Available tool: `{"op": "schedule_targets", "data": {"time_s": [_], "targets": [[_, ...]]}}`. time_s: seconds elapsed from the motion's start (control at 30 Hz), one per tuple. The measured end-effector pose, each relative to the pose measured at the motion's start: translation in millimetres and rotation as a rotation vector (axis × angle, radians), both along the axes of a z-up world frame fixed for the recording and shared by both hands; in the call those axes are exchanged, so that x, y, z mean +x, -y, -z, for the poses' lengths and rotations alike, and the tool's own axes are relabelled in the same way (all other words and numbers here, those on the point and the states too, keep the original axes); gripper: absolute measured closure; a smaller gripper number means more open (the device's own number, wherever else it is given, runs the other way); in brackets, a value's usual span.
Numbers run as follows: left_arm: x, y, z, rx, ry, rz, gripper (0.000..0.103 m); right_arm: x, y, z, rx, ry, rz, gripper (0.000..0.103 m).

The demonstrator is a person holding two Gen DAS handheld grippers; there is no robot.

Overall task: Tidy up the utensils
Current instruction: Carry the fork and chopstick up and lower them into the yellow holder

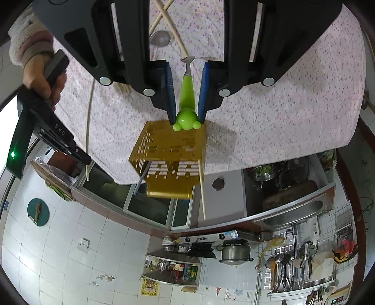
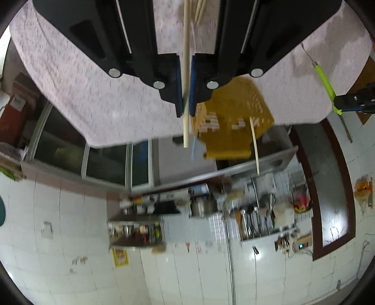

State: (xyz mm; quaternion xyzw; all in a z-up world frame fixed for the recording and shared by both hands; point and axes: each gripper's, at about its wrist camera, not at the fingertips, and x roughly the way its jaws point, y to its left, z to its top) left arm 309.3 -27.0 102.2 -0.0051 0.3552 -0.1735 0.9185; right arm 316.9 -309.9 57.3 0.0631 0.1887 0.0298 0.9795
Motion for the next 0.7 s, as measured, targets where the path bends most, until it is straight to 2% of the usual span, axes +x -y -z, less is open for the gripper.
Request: {"op": "schedule_targets", "data": {"time_s": [0.2,0.5,0.6,0.7], "targets": [[21,13,-40,-0.018,0.051,0.011,0.085,14,-10,-35,0.005,0.163,0.009,0.097],[62,31,-101,-0.025,0.164,-0.021,0.085,49,-24,-92,0.050,0.363,0.023,0.097],[78,35,-110,-0.023,0.203,-0.034,0.085,65,-29,-101,0.052,0.409,0.031,0.097],[95,38,-103,-0.029,0.217,-0.041,0.085,79,-30,-99,0.072,0.434,0.035,0.097]]}}
